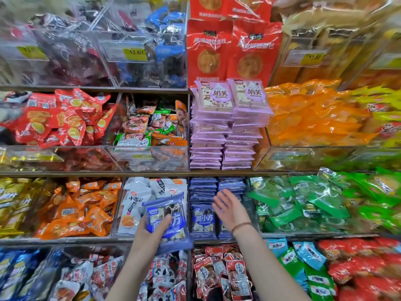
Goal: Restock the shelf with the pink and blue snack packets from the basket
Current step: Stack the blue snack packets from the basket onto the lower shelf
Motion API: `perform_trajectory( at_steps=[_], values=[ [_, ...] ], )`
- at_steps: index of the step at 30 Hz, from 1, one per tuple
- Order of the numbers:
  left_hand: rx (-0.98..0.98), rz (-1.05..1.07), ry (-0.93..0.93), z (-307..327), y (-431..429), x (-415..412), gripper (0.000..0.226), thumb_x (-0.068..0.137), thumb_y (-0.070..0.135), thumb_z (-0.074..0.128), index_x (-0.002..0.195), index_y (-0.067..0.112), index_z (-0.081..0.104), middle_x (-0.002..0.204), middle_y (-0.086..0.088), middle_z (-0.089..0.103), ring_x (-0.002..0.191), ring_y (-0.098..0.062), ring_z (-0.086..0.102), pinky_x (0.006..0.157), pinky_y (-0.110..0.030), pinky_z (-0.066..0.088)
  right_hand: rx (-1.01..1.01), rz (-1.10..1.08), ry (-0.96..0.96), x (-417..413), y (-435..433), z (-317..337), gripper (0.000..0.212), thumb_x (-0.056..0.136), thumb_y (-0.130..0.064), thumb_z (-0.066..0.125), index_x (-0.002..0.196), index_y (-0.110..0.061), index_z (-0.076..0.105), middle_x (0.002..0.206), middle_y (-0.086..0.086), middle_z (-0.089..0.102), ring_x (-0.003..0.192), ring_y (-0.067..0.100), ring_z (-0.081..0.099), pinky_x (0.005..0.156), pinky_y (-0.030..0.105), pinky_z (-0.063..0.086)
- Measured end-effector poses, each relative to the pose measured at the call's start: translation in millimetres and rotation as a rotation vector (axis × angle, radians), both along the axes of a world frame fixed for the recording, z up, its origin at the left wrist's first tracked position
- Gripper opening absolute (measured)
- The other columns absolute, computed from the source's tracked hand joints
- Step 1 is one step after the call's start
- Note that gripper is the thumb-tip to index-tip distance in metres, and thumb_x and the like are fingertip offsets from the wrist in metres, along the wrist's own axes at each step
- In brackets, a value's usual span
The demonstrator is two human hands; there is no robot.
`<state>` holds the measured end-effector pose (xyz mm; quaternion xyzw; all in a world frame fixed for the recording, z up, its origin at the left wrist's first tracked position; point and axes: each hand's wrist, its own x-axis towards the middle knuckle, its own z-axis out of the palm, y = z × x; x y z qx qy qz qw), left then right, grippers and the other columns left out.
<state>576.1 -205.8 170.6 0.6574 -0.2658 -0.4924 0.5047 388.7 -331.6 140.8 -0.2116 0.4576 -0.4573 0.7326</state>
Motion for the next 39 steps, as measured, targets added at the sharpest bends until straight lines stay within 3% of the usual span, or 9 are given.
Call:
perform_trajectory(
  at_steps=[3, 6, 11, 17, 20, 26, 29, 34, 39],
  values=[
    [0.039, 0.008, 0.015, 0, -8, -17, 0.111, 0.062, 0.07, 0.057, 0.152, 0.027, 0.009, 0.158, -0.003, 0.019, 0.14, -0.03, 0.03, 0.108, -0.052, 0.03, -0.114, 0.338, 0.114, 2, 41, 7, 0.045, 0.086, -0.036, 0.059, 0.123, -0.011, 0.053, 0.116, 0.004, 0.06, 0.092, 0.015, 0.064, 0.071, 0.026, 0.053],
    [0.072, -0.015, 0.042, -2, -15, -32, 0.093, 0.073, 0.076, 0.039, 0.149, 0.024, 0.026, 0.156, -0.003, 0.026, 0.137, -0.028, 0.036, 0.11, -0.05, 0.031, -0.298, 0.494, 0.446, 8, 68, 13, 0.026, 0.082, -0.034, 0.068, 0.106, -0.028, 0.058, 0.112, -0.003, 0.059, 0.096, 0.007, 0.06, 0.075, 0.018, 0.05],
    [0.117, 0.041, 0.211, -14, -16, -36, 0.067, 0.093, 0.064, 0.022, 0.127, 0.018, 0.056, 0.12, -0.014, 0.066, 0.107, -0.031, 0.063, 0.099, -0.051, 0.045, -0.296, 0.38, 0.475, 2, 77, -2, 0.023, 0.086, -0.022, 0.066, 0.105, -0.032, 0.056, 0.11, -0.003, 0.059, 0.1, 0.008, 0.059, 0.079, 0.015, 0.048],
    [0.226, 0.096, 0.011, -29, -3, -14, 0.069, 0.093, 0.053, 0.045, 0.15, 0.023, 0.022, 0.157, -0.002, 0.023, 0.141, -0.028, 0.028, 0.111, -0.05, 0.025, 0.003, 0.043, 0.309, -7, 66, -33, 0.018, 0.09, -0.02, 0.061, 0.107, -0.02, 0.061, 0.104, 0.004, 0.06, 0.096, 0.023, 0.057, 0.092, 0.042, 0.045],
    [0.216, 0.128, 0.003, -33, 5, -1, 0.069, 0.093, 0.047, 0.051, 0.15, 0.022, 0.022, 0.157, -0.001, 0.022, 0.141, -0.026, 0.028, 0.111, -0.048, 0.025, 0.04, -0.158, 0.465, -7, 44, -46, 0.021, 0.089, -0.016, 0.061, 0.107, -0.007, 0.056, 0.1, 0.009, 0.058, 0.09, 0.025, 0.056, 0.085, 0.042, 0.048],
    [0.196, 0.159, 0.029, -31, 16, 11, 0.067, 0.094, 0.046, 0.051, 0.15, 0.023, 0.023, 0.155, -0.004, 0.028, 0.138, -0.029, 0.032, 0.11, -0.052, 0.026, 0.056, -0.118, 0.545, 16, 14, -56, 0.031, 0.091, -0.008, 0.056, 0.062, -0.01, 0.046, 0.074, 0.007, 0.052, 0.103, 0.046, 0.054, 0.085, 0.051, 0.052],
    [0.183, 0.176, 0.048, -30, 22, 18, 0.065, 0.094, 0.045, 0.05, 0.149, 0.025, 0.023, 0.155, -0.003, 0.028, 0.138, -0.029, 0.032, 0.11, -0.053, 0.025, 0.019, 0.031, 0.636, 23, 7, -69, 0.023, 0.094, -0.01, 0.05, 0.071, -0.008, 0.051, 0.09, 0.016, 0.058, 0.095, 0.033, 0.056, 0.091, 0.047, 0.049],
    [0.163, 0.176, 0.054, -27, 25, 21, 0.049, 0.097, 0.035, 0.048, 0.142, 0.022, 0.036, 0.146, -0.005, 0.042, 0.133, -0.028, 0.039, 0.108, -0.05, 0.029, -0.164, 0.581, 1.208, 9, 3, -85, 0.04, 0.099, -0.02, 0.039, 0.138, -0.01, 0.043, 0.14, 0.014, 0.04, 0.093, 0.023, 0.056, 0.079, 0.025, 0.044],
    [0.156, 0.139, 0.02, -22, 21, 17, 0.047, 0.098, 0.033, 0.047, 0.142, 0.022, 0.035, 0.146, -0.004, 0.041, 0.131, -0.028, 0.04, 0.111, -0.049, 0.029, -0.195, 0.574, 1.065, -3, 11, -75, 0.052, 0.098, -0.02, 0.045, 0.146, -0.009, 0.027, 0.126, 0.004, 0.047, 0.092, 0.016, 0.059, 0.072, 0.024, 0.047]
  ],
)
